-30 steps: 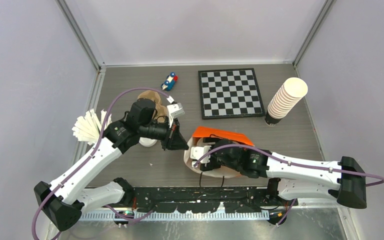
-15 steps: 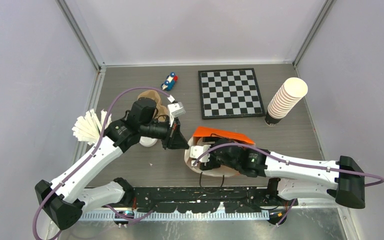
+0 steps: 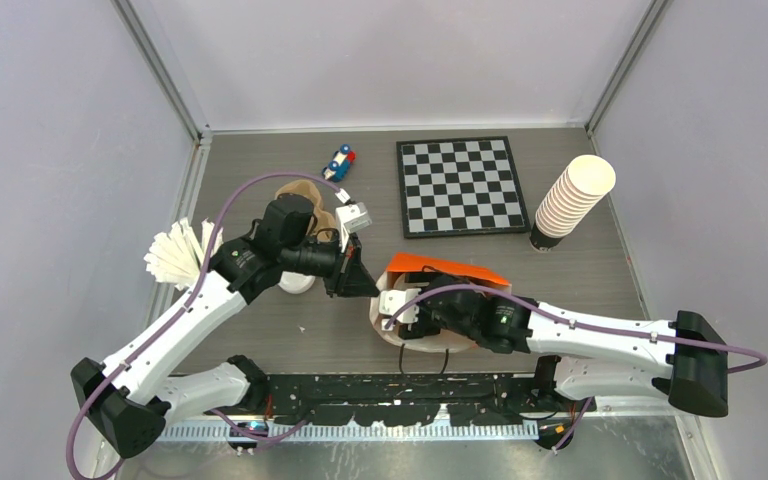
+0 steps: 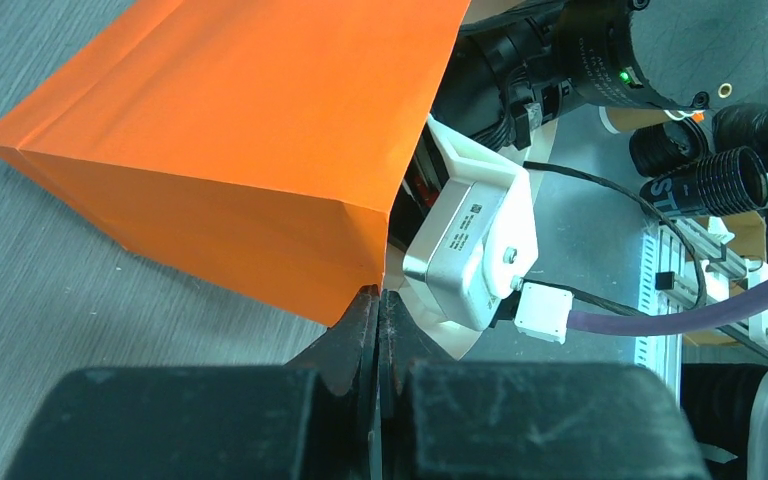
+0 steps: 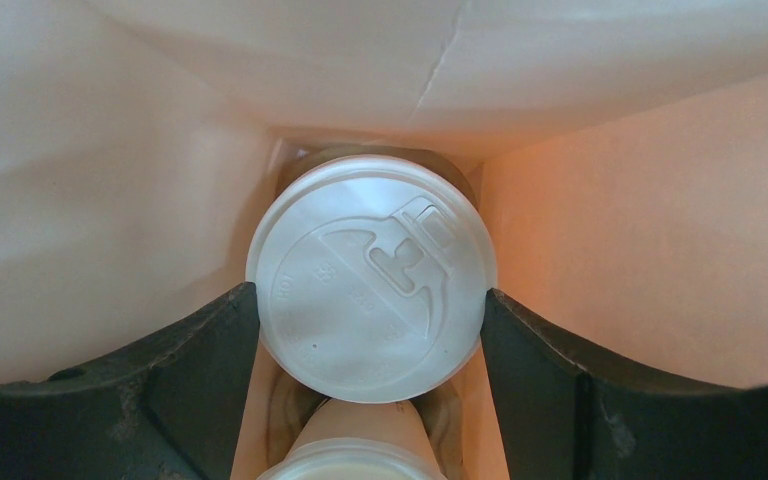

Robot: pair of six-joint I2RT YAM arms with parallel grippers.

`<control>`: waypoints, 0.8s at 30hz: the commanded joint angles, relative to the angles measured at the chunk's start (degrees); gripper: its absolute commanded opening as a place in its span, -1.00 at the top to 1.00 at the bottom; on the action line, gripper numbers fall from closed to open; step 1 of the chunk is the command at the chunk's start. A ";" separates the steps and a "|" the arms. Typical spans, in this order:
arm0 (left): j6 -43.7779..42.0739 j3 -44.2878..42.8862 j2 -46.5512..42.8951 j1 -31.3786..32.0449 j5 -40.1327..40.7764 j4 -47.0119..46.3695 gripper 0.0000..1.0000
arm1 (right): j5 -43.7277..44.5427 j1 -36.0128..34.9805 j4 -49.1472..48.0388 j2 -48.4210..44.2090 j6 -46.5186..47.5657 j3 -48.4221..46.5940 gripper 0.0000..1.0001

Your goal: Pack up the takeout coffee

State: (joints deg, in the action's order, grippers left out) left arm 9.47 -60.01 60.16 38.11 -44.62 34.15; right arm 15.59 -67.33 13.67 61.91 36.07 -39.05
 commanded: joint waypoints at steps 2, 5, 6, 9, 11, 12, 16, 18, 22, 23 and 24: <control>0.19 -2.45 0.21 -0.25 -0.24 -0.27 1.00 | 0.60 1.09 2.08 0.89 -1.09 0.91 -0.56; 0.11 -2.44 0.31 -0.27 -0.25 -0.27 1.00 | 0.43 1.21 2.10 0.93 -1.09 0.68 -0.62; 0.11 -2.44 0.38 -0.27 -0.29 -0.30 1.00 | 0.46 1.19 2.10 0.93 -0.96 0.52 -0.64; 0.18 -2.42 0.39 -0.25 -0.19 -0.30 1.00 | 0.46 1.24 2.17 0.71 -0.84 -0.09 -0.70; 0.34 -2.49 0.40 -0.24 -0.13 -0.23 1.00 | 0.41 1.20 2.36 0.67 -0.63 -0.65 -0.74; 0.57 -2.54 0.46 -0.28 -0.15 -0.12 1.00 | 0.40 1.20 2.64 0.67 -0.53 -1.08 -0.75; 0.98 -2.57 0.44 -0.28 -0.08 0.05 1.00 | 0.48 1.16 3.14 0.90 0.49 -3.15 -0.80; 0.98 -2.60 0.40 -0.30 0.10 0.21 1.00 | 0.43 1.15 3.33 0.93 0.81 -3.89 -0.82; 0.98 -2.70 0.64 -0.30 0.40 0.31 1.00 | 0.06 1.16 4.31 0.78 1.32 -4.97 -0.87; 0.98 -2.76 0.78 -0.26 0.55 0.40 1.00 | 0.05 1.17 4.46 0.72 1.36 -5.26 -0.87; 0.98 -2.82 0.92 -0.30 0.65 0.46 1.00 | 0.05 1.17 4.58 0.61 1.42 -5.56 -0.87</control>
State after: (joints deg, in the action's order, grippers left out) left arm 10.26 -60.62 60.71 38.11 -44.56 34.39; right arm 15.35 -66.50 17.12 62.67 36.56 -41.45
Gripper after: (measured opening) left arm 0.008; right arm 0.932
